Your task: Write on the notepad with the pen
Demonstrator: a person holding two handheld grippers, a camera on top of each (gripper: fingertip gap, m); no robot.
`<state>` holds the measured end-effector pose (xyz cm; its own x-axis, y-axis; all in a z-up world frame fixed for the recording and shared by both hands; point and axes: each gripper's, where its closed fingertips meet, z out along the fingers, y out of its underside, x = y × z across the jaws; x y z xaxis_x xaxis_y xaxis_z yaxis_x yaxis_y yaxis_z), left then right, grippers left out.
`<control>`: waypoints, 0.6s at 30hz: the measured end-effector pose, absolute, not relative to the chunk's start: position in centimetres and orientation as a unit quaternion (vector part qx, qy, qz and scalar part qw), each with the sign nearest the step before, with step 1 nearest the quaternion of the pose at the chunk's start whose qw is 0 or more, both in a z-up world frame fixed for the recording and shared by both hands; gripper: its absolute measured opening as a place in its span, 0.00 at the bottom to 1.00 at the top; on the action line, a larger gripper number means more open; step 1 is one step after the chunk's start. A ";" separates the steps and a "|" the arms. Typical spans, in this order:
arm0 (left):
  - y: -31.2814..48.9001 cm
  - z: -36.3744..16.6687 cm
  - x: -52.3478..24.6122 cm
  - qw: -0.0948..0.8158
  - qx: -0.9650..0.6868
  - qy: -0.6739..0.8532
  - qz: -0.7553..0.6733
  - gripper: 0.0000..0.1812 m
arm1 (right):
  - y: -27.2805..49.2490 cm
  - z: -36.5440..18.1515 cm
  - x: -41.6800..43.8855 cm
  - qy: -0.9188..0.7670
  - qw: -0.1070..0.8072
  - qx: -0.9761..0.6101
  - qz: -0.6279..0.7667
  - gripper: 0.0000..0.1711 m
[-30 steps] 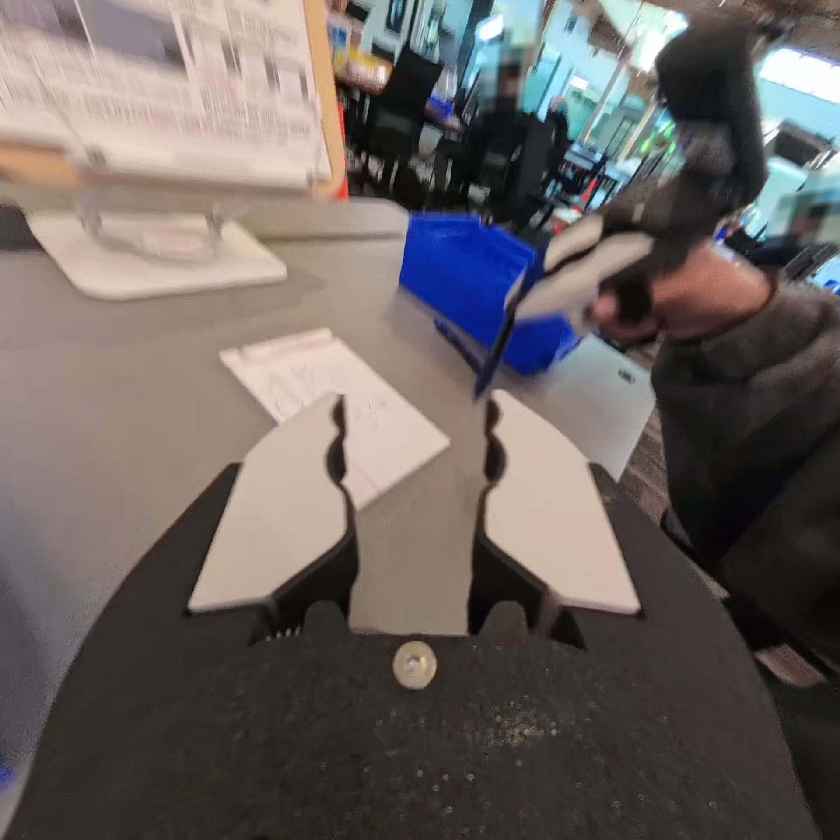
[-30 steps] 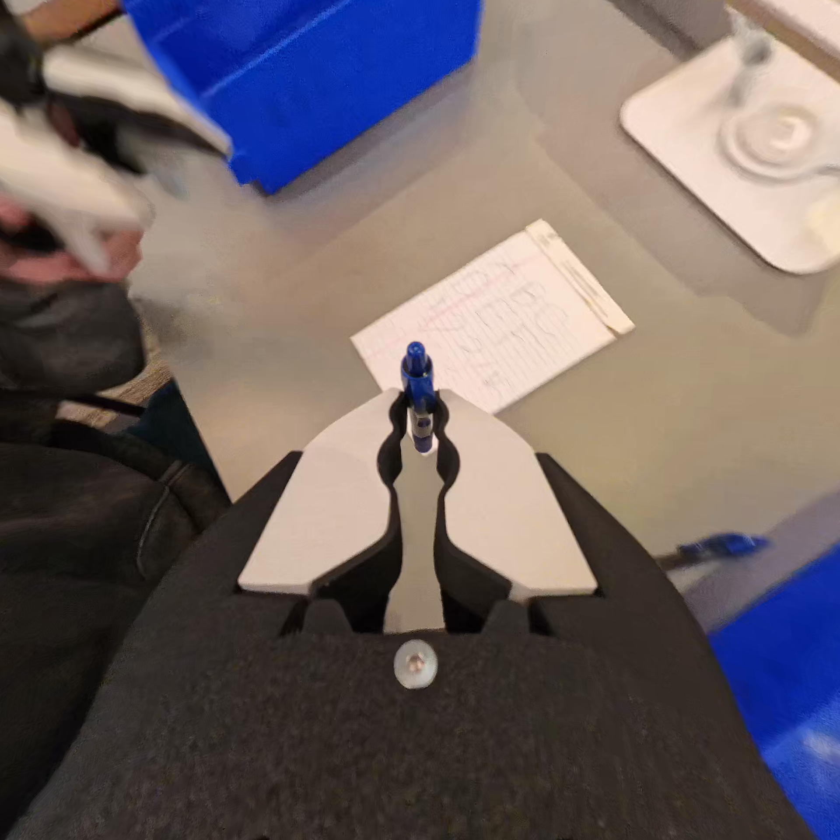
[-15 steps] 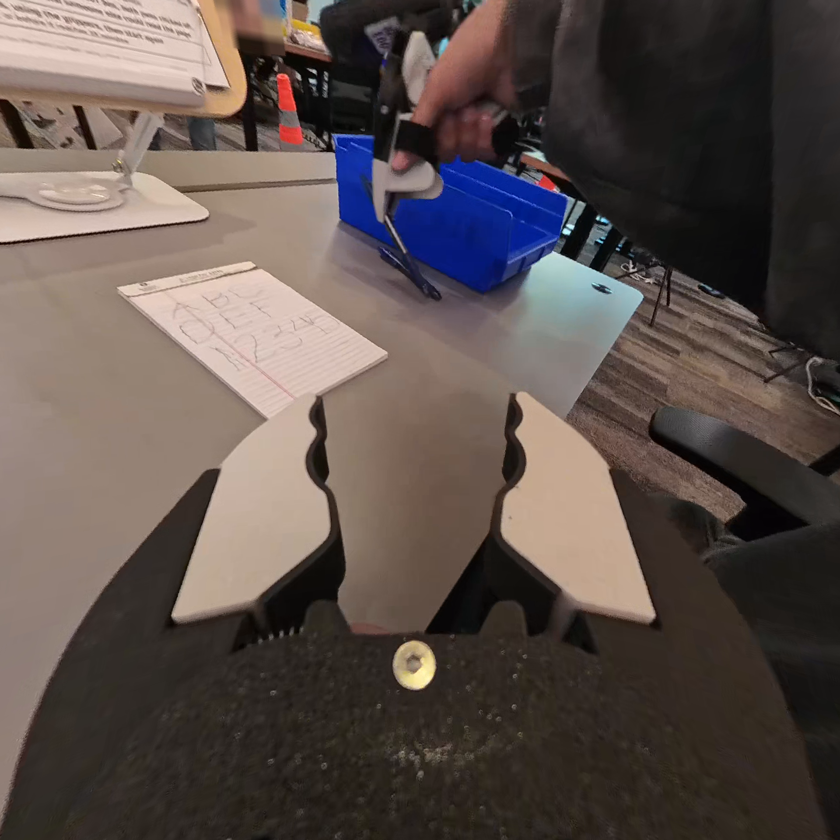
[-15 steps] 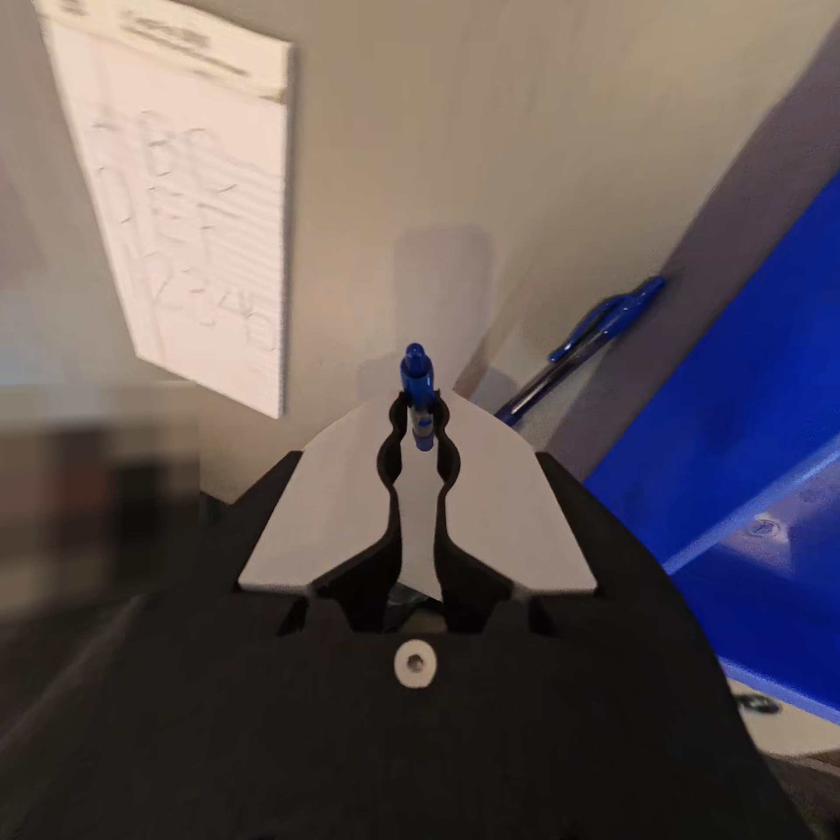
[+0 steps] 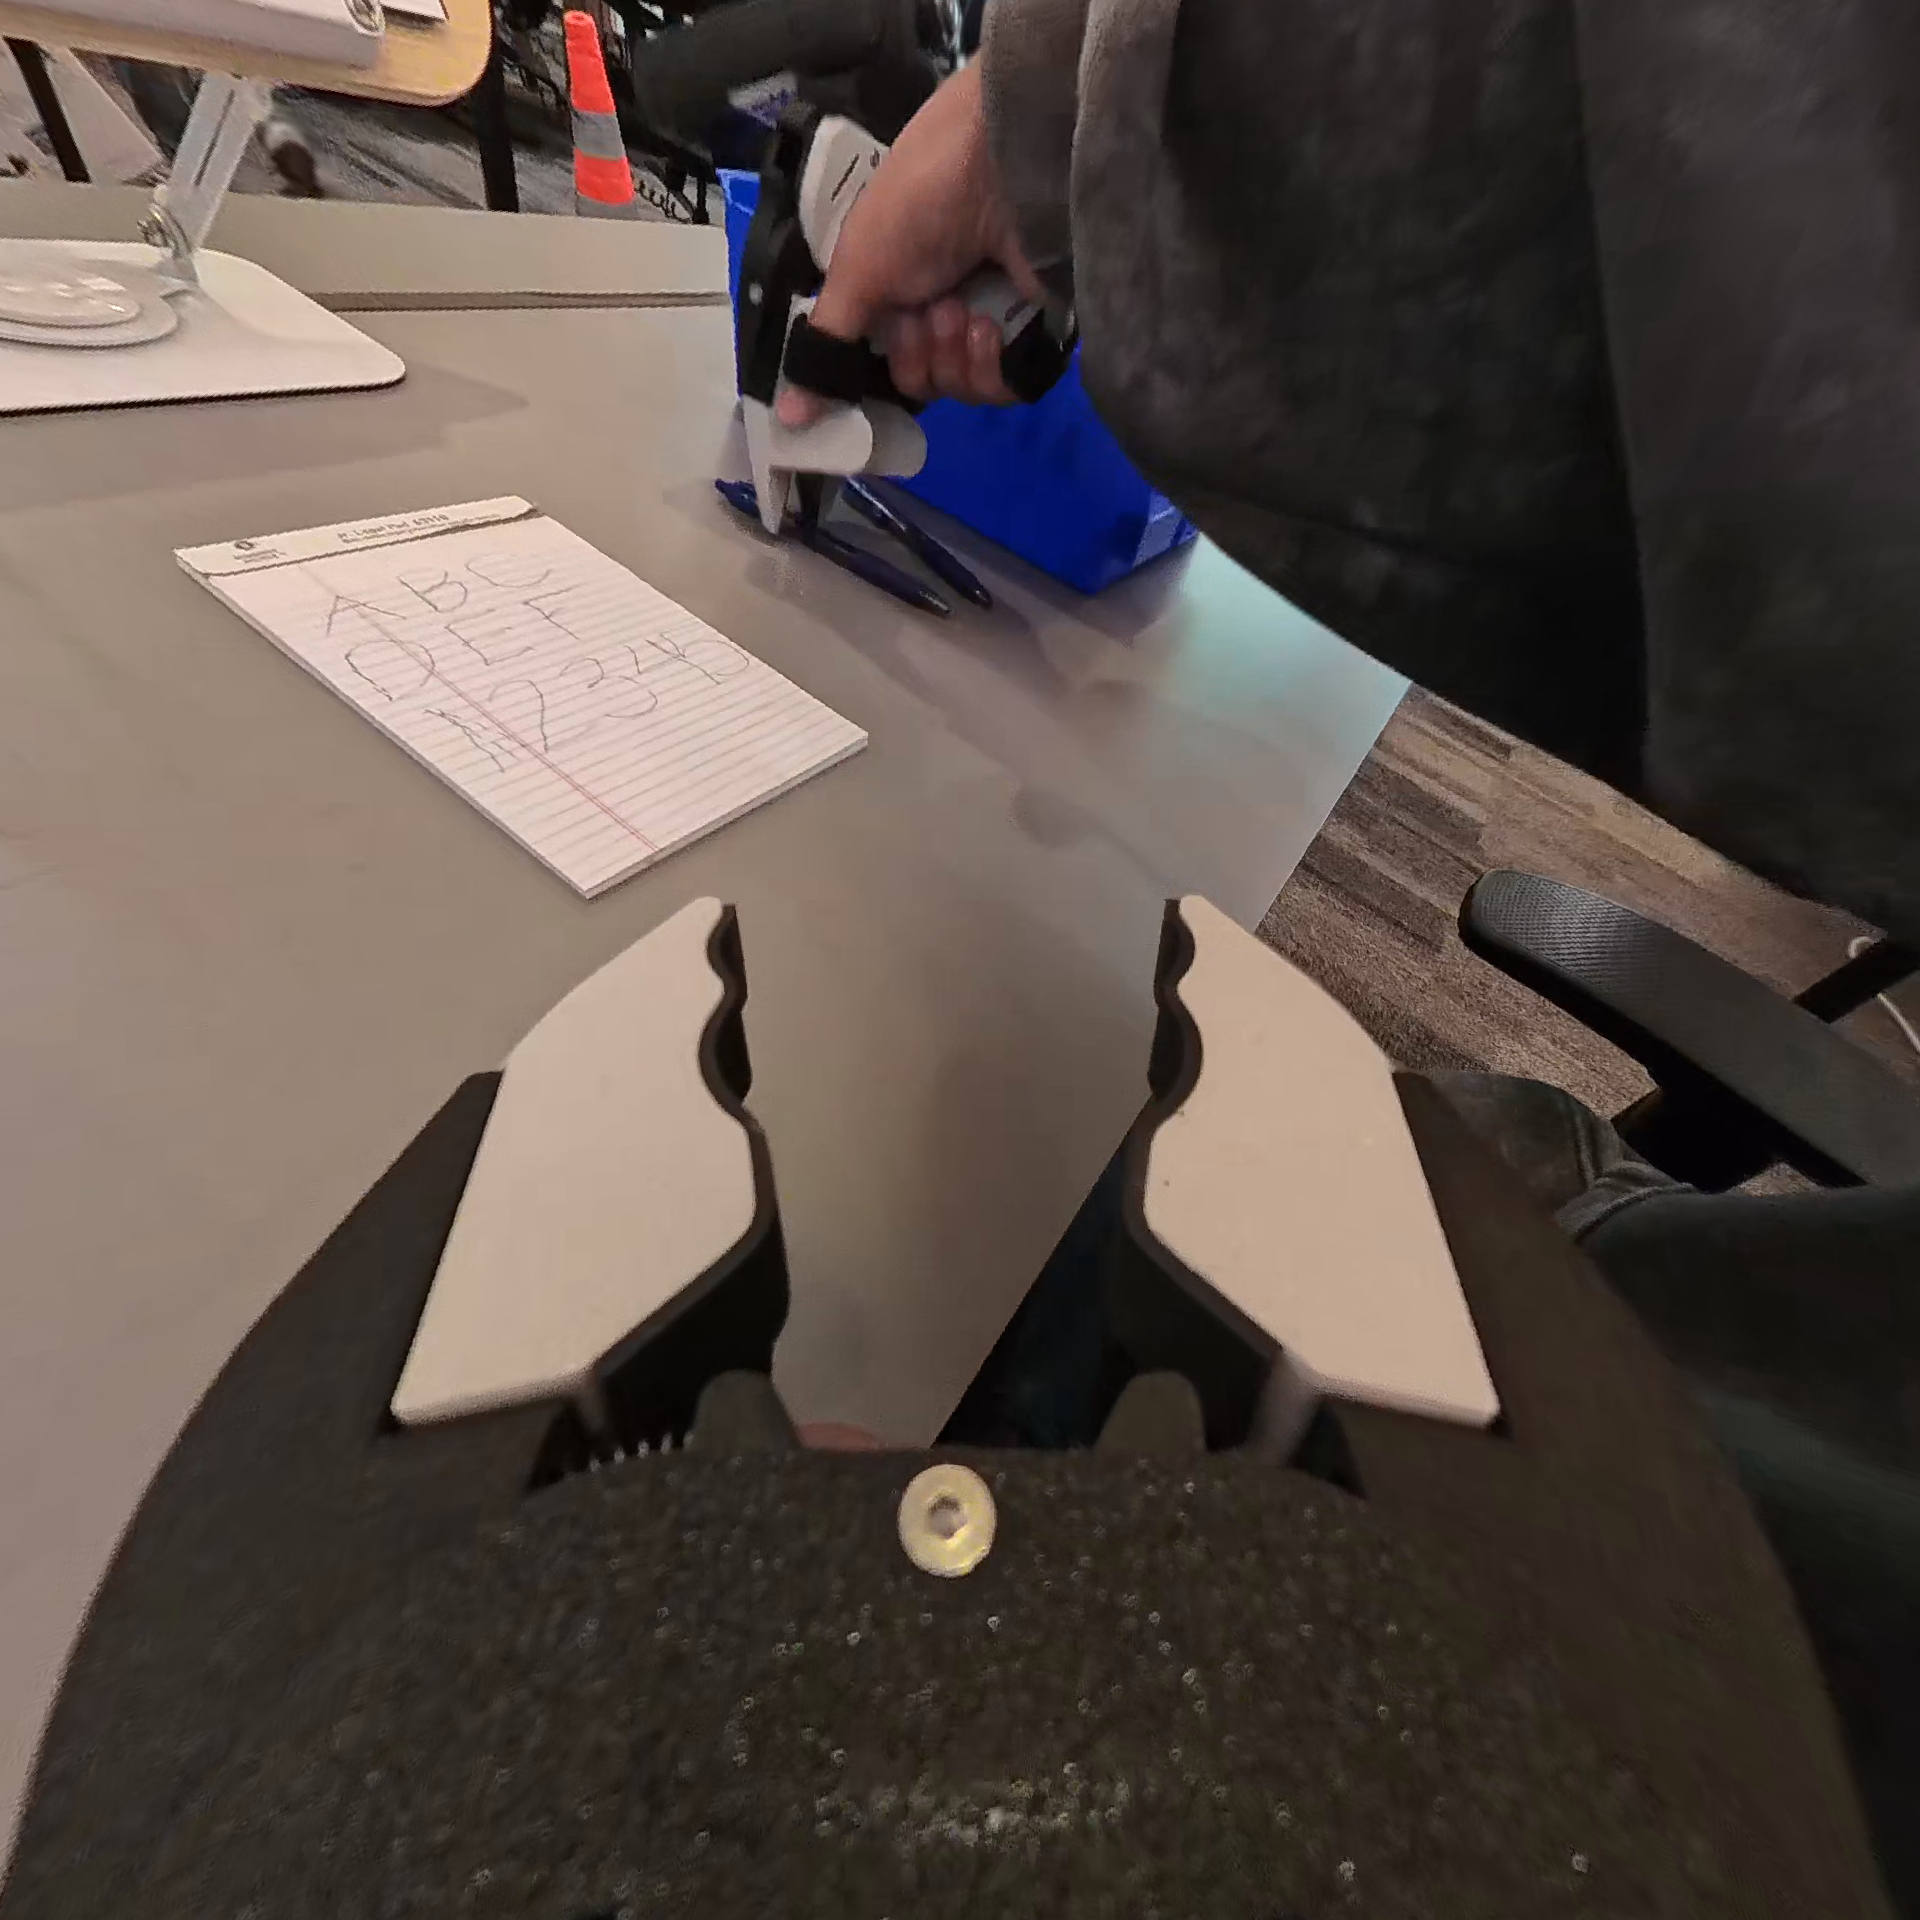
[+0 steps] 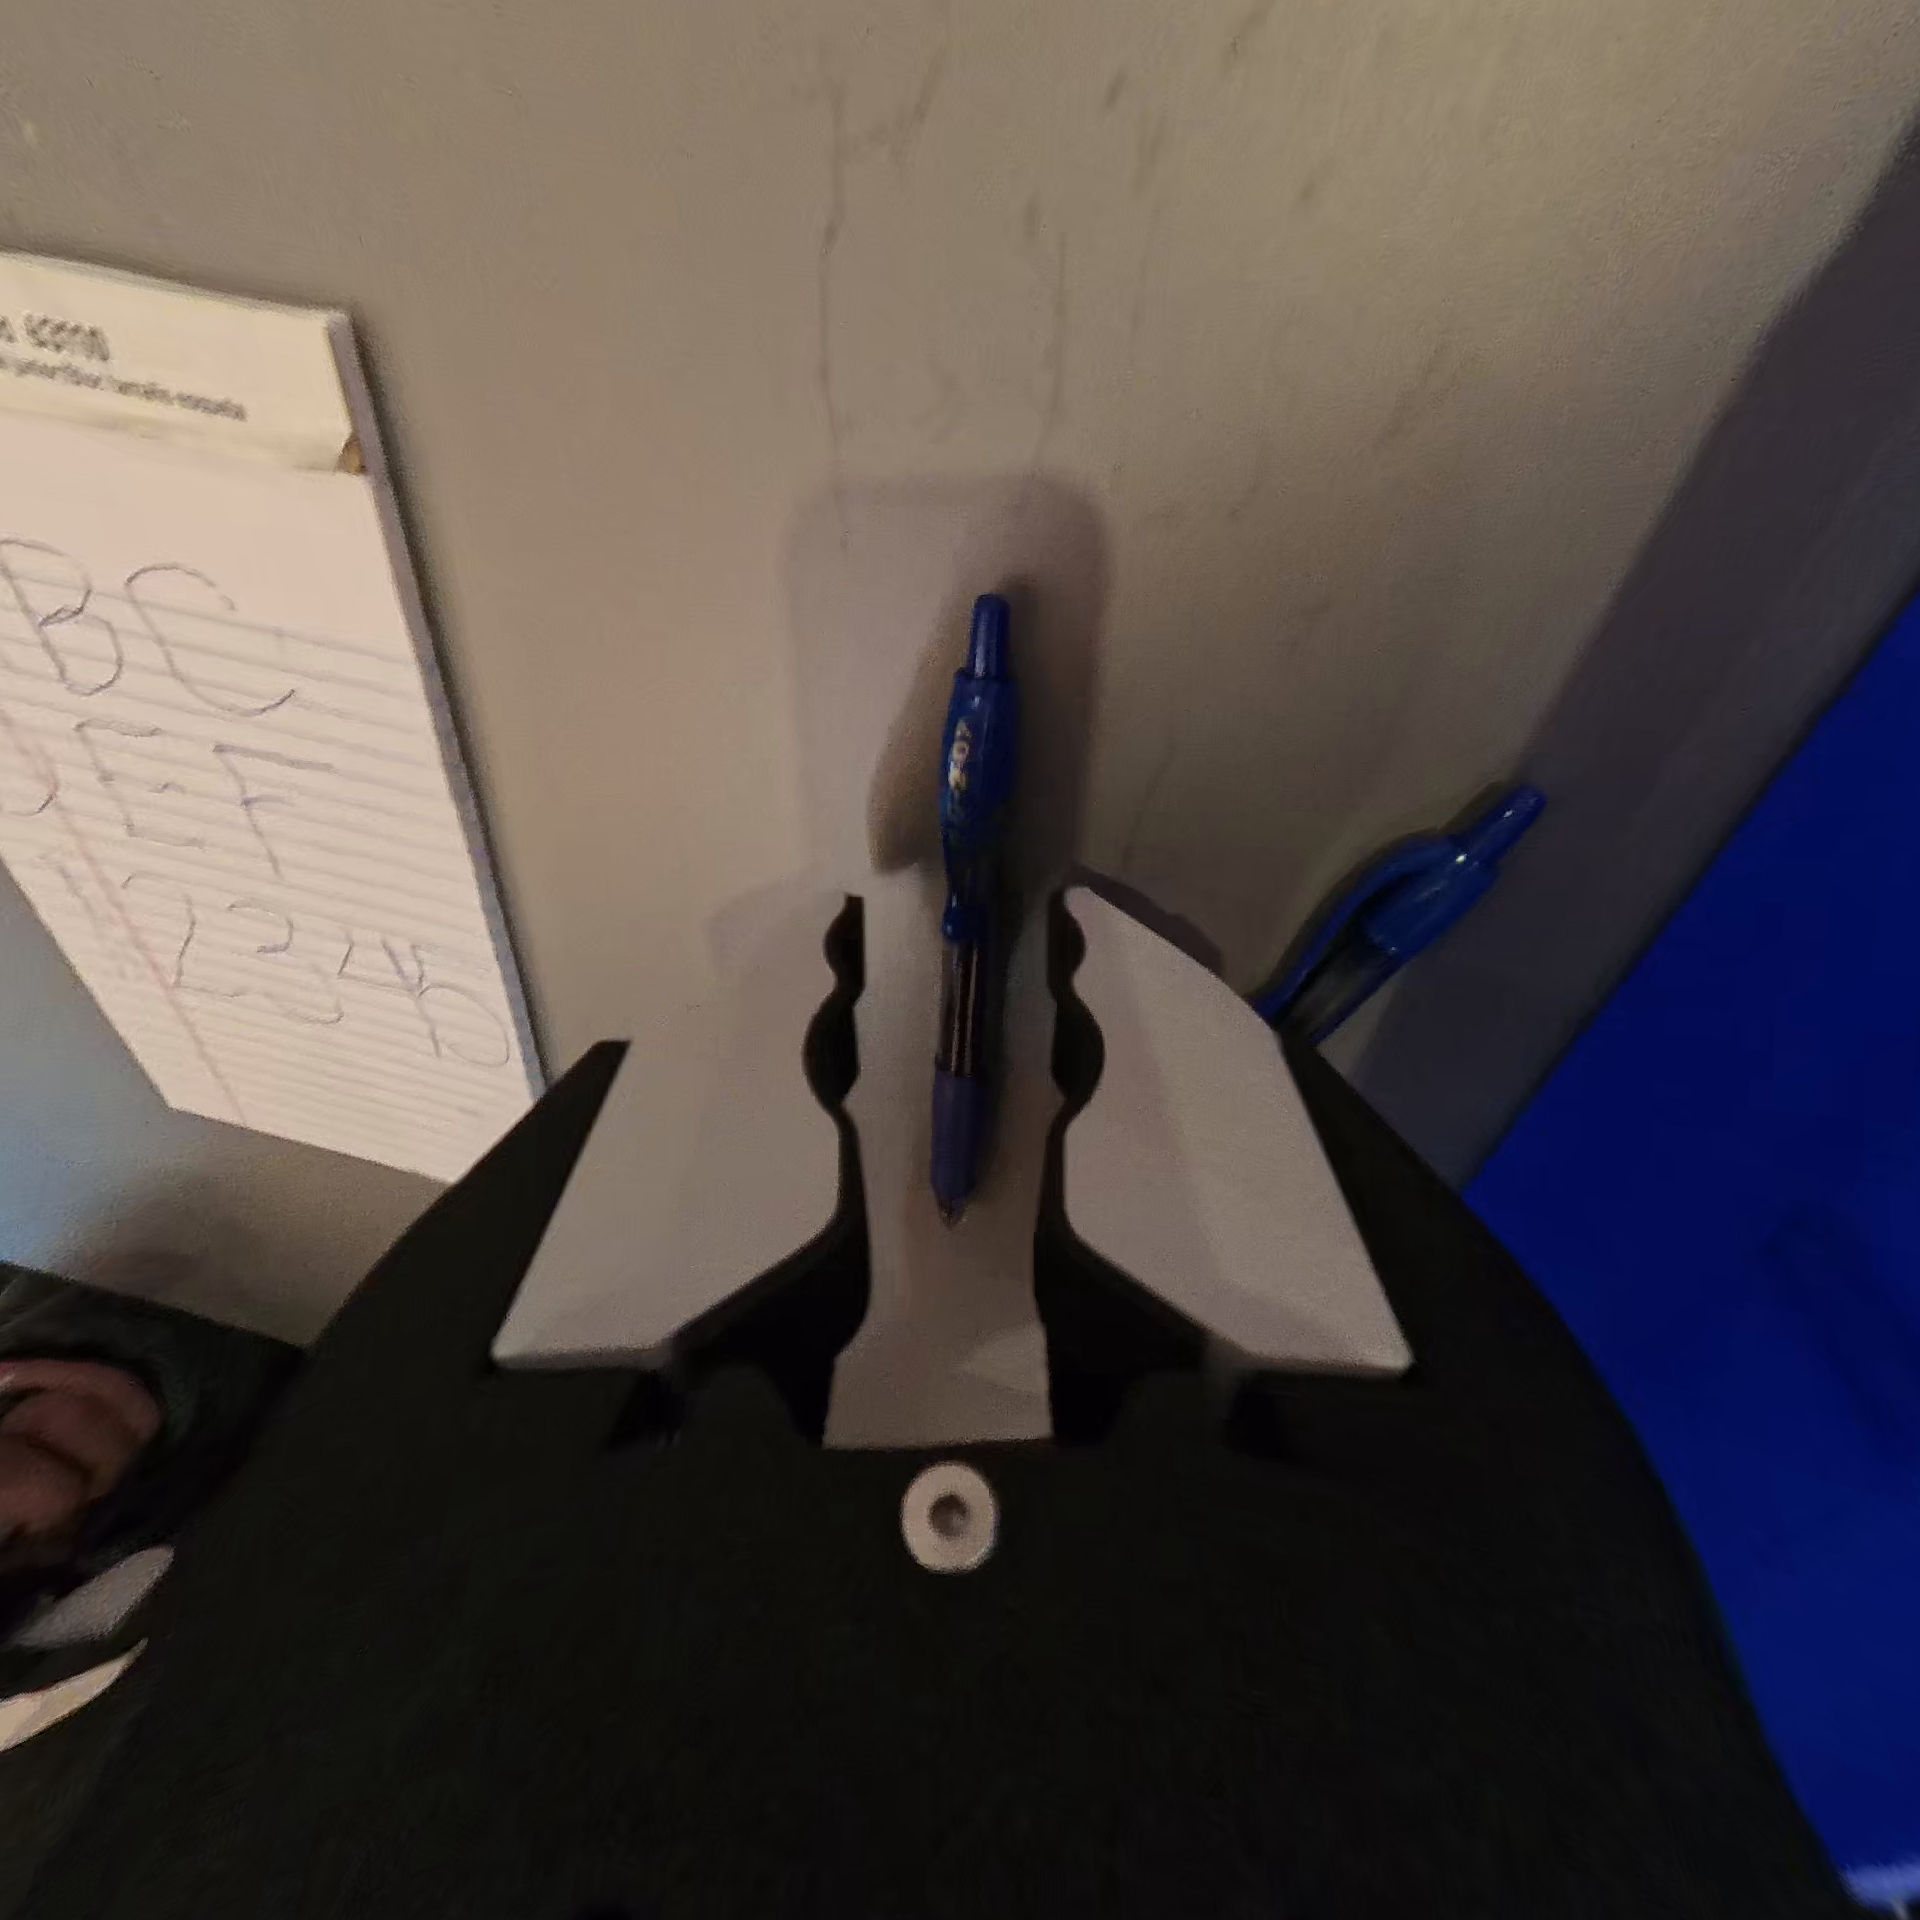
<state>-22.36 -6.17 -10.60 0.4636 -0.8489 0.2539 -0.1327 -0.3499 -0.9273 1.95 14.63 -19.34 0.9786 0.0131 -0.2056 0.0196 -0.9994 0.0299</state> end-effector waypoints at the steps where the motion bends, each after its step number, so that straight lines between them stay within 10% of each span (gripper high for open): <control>1: -6.2 -10.8 -22.3 0.455 -0.723 0.343 -0.390 0.42 | 14.6 -18.7 1.9 0.020 0.006 0.994 -0.106 0.21; 9: -5.3 -11.2 -23.1 0.453 -0.729 0.355 -0.370 0.38 | 10.1 -8.3 -3.1 0.196 -0.265 0.934 -0.139 0.34; 18: 3.6 -8.9 -22.4 0.423 -0.776 0.381 -0.272 0.28 | -0.9 -11.6 -8.8 0.243 -0.386 0.865 -0.209 0.33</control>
<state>-22.35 3.61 -8.86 0.5628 -0.8206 0.0991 -0.3608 -0.3518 -0.8637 -8.80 -0.88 -11.61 0.7949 0.5814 -0.1735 0.2598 -0.5846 -0.7686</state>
